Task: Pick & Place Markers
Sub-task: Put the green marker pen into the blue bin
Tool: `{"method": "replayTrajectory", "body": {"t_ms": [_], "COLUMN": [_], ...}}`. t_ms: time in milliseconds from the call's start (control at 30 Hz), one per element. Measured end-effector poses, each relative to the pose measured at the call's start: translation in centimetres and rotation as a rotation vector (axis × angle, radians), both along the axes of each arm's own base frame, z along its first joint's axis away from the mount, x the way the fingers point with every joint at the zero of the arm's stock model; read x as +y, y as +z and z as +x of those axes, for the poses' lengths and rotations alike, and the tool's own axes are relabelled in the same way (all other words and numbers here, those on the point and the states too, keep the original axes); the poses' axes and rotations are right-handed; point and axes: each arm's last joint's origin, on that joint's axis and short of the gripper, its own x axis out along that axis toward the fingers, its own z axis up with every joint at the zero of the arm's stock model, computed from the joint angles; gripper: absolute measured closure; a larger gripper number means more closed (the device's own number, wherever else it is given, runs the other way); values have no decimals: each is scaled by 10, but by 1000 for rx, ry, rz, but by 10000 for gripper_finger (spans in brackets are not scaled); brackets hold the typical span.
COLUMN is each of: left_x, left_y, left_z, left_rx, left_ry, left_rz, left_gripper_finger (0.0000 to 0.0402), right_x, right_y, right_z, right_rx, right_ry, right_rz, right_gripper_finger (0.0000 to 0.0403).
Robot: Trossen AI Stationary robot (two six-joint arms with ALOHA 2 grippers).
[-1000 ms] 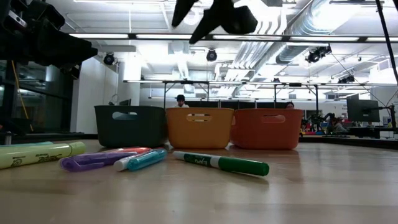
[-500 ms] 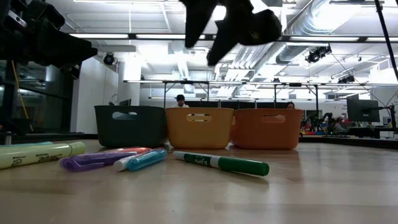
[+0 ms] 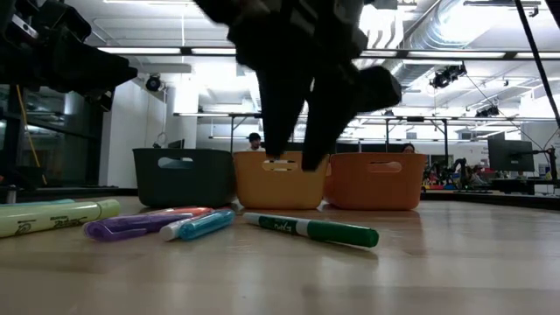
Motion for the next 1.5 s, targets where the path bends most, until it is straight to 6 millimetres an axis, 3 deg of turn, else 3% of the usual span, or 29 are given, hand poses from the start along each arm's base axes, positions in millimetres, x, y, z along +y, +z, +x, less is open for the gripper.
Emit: {"method": "replayTrajectory", "body": {"t_ms": [200,833,1133,1500], "left_x": [0,0,0,0], "left_y": [0,0,0,0], "left_z": [0,0,0,0], "left_rx": [0,0,1,1], "left_ry": [0,0,-1,-1], "left_rz": [0,0,0,0], "left_gripper_finger": [308,308,308,308], "right_x": [-2,-2,5,3], "right_y": [-13,-16,-37,-36], "right_z": [3,9,25,30], "right_rx": [31,-8,179,154], "right_ry": [-4,23,58,13], "right_rz": [1,-18,-78,-62], "right_gripper_finger": [237,237,237,237]}}
